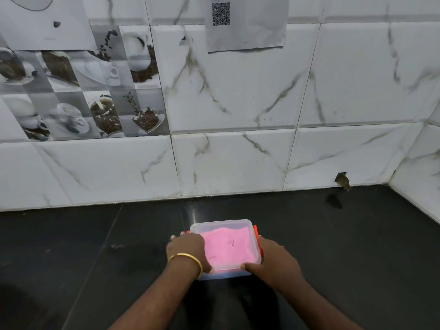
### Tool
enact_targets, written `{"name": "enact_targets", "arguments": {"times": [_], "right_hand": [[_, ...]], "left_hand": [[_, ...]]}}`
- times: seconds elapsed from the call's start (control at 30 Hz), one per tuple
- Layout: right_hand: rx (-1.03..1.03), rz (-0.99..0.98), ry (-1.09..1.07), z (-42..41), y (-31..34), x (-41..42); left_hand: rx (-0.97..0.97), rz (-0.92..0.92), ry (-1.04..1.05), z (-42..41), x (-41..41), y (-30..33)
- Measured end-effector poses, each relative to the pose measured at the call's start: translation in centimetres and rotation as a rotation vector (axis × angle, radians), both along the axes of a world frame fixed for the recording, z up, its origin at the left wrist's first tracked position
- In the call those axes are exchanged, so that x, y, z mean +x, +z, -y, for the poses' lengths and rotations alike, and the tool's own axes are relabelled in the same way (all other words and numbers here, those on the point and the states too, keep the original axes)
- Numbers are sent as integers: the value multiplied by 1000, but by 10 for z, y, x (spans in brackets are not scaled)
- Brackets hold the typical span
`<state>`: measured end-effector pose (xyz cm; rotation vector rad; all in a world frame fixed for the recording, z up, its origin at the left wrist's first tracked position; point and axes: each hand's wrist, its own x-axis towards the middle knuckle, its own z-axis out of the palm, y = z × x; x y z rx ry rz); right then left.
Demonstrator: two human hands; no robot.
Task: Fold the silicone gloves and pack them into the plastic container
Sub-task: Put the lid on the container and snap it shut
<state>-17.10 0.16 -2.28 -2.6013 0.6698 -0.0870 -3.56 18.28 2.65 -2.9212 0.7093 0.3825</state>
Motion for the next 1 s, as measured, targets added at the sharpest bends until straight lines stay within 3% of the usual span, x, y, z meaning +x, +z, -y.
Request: {"name": "enact_targets", "arguments": {"times": [0.5, 1.0], "right_hand": [[-100, -172, 43, 18, 3, 58], [-109, -177, 15, 61, 16, 172]], "left_hand": [[-175, -146, 129, -2, 46, 2], [-291, -161, 169, 47, 154, 7]]}}
